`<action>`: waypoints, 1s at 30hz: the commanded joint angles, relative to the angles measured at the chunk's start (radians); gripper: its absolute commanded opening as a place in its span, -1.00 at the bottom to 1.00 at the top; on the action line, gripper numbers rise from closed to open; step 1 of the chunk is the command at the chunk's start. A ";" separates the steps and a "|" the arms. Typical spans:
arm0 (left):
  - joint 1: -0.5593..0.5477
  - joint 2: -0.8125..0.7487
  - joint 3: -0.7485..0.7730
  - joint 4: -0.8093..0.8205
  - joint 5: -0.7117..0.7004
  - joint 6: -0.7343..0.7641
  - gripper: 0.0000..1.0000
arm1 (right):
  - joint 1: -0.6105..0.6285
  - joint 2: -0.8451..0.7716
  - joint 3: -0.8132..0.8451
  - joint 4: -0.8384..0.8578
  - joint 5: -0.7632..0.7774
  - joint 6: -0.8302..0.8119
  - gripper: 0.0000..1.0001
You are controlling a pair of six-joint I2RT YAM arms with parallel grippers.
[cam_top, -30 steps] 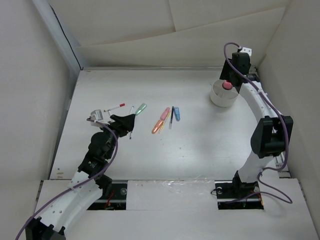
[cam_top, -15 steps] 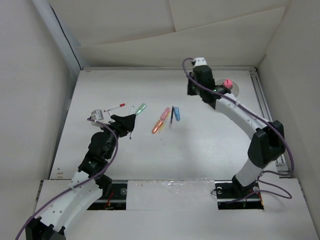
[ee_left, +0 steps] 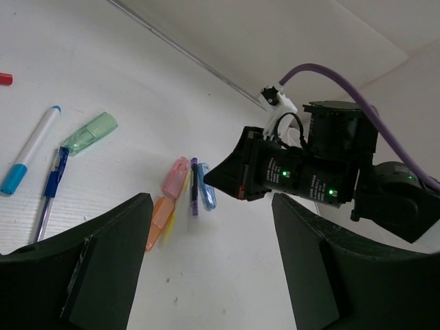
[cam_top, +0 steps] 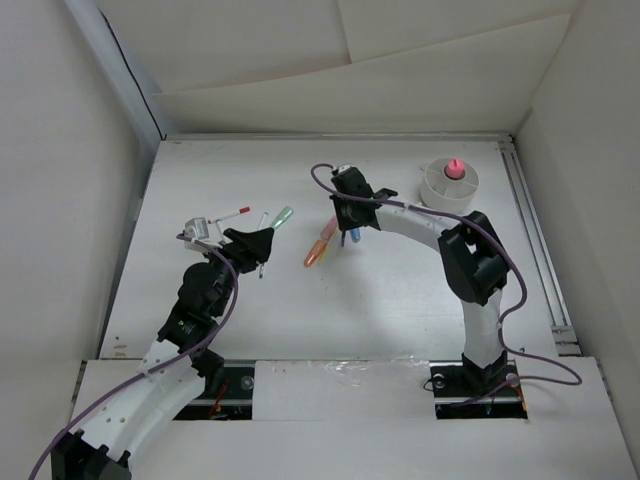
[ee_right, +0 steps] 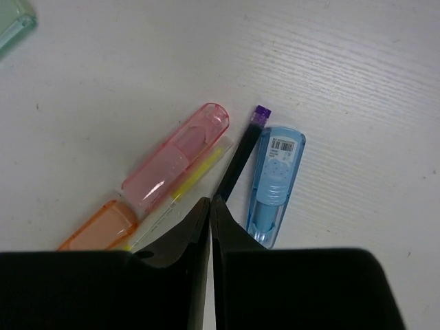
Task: Sort the stationery into containers
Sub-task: Grab a piece of stationery with the right arm
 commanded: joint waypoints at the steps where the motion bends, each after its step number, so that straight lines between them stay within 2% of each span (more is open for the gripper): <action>1: 0.004 -0.004 -0.003 0.050 0.013 0.012 0.34 | 0.009 0.009 0.061 0.006 -0.001 0.040 -0.79; 7: 0.004 -0.004 -0.003 0.050 0.022 0.012 0.34 | -0.021 0.054 0.061 0.017 0.008 0.080 -0.52; 22: 0.004 -0.004 -0.003 0.050 0.022 0.012 0.34 | -0.071 0.138 0.145 0.026 -0.012 0.107 -0.49; 25: 0.004 -0.014 -0.003 0.050 0.022 0.012 0.34 | -0.071 0.164 0.178 0.017 -0.012 0.107 -0.38; 30: 0.004 -0.014 -0.003 0.041 0.022 0.012 0.34 | -0.071 0.202 0.214 0.008 -0.003 0.107 -0.32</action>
